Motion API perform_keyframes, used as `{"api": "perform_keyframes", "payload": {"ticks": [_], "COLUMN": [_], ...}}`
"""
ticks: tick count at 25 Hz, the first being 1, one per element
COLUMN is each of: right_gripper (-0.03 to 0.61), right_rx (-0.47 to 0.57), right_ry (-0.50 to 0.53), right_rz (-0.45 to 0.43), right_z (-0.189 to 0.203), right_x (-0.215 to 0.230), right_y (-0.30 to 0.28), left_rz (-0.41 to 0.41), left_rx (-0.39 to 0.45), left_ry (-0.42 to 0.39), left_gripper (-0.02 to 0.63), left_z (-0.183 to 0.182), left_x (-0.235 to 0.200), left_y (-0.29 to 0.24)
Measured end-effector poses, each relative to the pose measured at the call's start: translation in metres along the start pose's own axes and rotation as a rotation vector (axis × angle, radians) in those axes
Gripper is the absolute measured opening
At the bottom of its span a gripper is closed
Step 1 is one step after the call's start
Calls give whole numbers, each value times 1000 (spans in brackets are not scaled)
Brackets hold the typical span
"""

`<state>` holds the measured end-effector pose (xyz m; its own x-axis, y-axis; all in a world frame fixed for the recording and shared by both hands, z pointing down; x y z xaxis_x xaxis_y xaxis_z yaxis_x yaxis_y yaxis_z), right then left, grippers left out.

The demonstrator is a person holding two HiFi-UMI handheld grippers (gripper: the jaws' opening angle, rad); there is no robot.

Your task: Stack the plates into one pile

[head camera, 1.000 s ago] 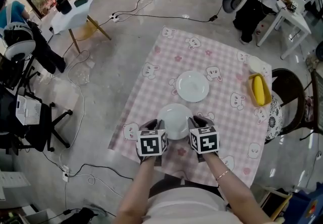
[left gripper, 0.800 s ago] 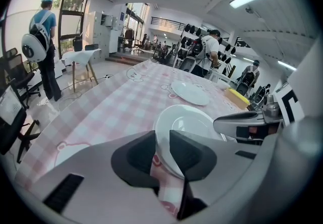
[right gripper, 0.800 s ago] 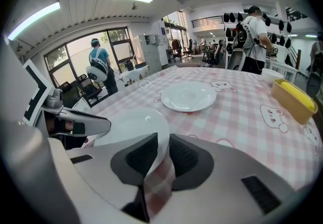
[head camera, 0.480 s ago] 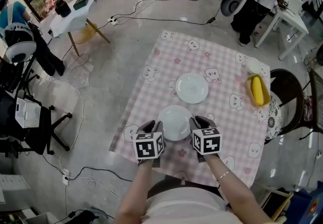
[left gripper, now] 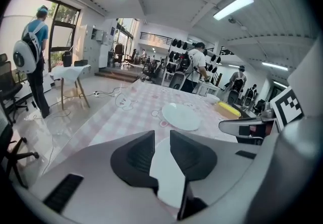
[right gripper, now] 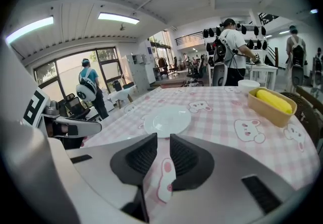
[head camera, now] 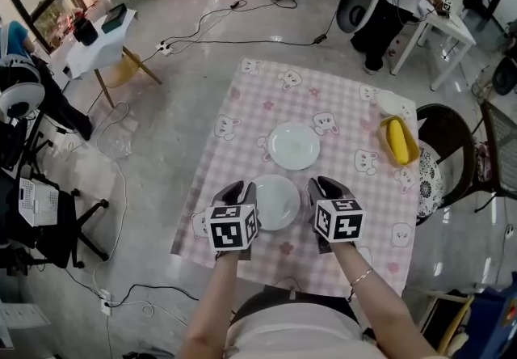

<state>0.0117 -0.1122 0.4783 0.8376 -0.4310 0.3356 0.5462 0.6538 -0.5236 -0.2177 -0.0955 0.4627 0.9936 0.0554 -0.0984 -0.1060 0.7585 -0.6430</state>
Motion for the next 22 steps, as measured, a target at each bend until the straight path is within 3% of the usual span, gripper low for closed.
{"api": "perform_keyframes", "payload": {"ticks": [11,22], "right_gripper": [96,95], "right_rx": [127,146], "right_ry": [8,2], "right_rz": [21,7], "right_z": [-46,-68], "right_x": [44,80], "right_y": [8,-22], "left_rz": [56,38], "left_rx": [115,129], "left_ry": [-98,-175], "left_gripper": [112,150], "left_z": [-51,-84], "left_x": [35,50], "left_y": [-40,-102]}}
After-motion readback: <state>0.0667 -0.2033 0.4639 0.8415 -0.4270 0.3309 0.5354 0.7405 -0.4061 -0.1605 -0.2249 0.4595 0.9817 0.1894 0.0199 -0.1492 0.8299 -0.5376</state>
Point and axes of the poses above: the fingertips, and each gripper's own axes: y backward along the fingers, x to its right, z out of its underside, the point moved 9 cm from there along y, backward along the fingers, and after that the axes turned 11 degrees about -z, right-handed, at the moved point
